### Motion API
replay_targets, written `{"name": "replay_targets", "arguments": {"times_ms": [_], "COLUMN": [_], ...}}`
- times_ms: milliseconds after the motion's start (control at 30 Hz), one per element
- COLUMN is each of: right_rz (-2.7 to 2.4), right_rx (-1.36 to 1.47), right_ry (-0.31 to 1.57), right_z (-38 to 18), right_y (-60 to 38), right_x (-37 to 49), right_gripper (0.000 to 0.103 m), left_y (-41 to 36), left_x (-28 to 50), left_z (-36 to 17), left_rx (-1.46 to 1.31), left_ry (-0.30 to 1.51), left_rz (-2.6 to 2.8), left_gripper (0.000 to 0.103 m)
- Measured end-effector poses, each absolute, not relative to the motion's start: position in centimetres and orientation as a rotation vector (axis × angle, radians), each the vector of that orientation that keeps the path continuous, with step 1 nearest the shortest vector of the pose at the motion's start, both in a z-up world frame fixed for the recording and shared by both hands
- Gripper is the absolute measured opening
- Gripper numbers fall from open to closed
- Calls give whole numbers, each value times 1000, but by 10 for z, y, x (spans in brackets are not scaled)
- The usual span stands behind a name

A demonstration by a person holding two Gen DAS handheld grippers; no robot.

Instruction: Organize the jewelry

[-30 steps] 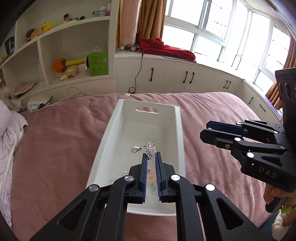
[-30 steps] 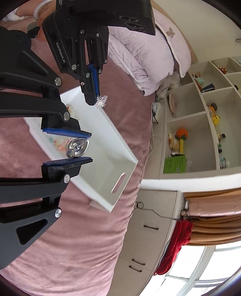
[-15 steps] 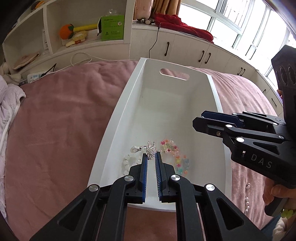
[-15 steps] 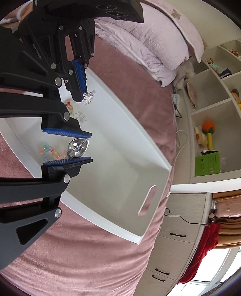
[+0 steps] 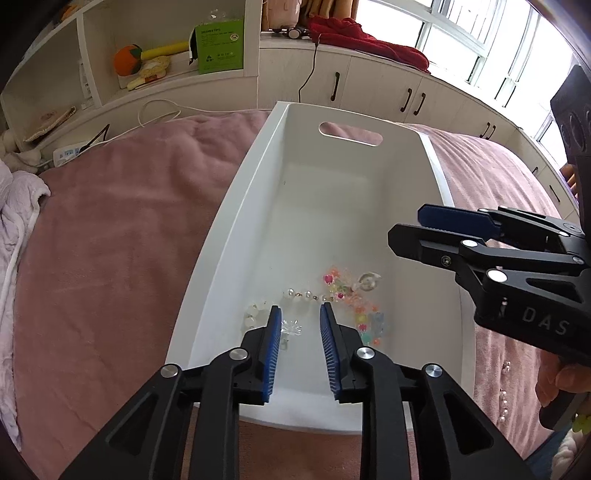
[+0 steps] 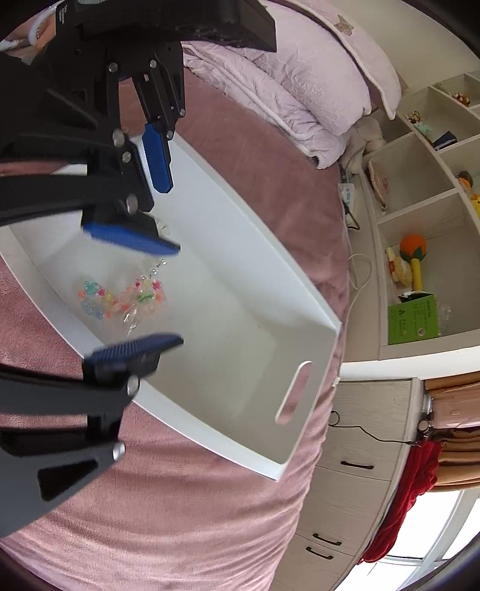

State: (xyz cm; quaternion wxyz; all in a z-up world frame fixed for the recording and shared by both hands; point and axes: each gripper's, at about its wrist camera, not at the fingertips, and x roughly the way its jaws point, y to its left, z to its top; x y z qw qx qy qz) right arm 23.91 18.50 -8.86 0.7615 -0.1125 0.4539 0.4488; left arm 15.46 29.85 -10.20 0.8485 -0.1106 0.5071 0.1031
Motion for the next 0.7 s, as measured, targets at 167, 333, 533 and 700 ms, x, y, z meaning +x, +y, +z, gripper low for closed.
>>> {"name": "replay_targets", "arguments": {"times_ms": [167, 333, 533, 700], "right_rz": [982, 937, 846, 771], "right_rx": [-256, -240, -267, -302], "right_ry": [904, 822, 778, 848], "right_z": [-59, -28, -20, -52], "right_y": [163, 97, 5, -44], "right_x": [233, 224, 198, 166], "right_gripper": [56, 63, 66, 67], "left_y": [285, 255, 190, 107], "left_x": [153, 152, 159, 176], "left_z": [-83, -53, -12, -17], "left_rx": [-194, -152, -78, 31], "left_ry": [1037, 981, 896, 931], "left_rz": [211, 160, 8, -218], "left_gripper": [39, 48, 66, 72]}}
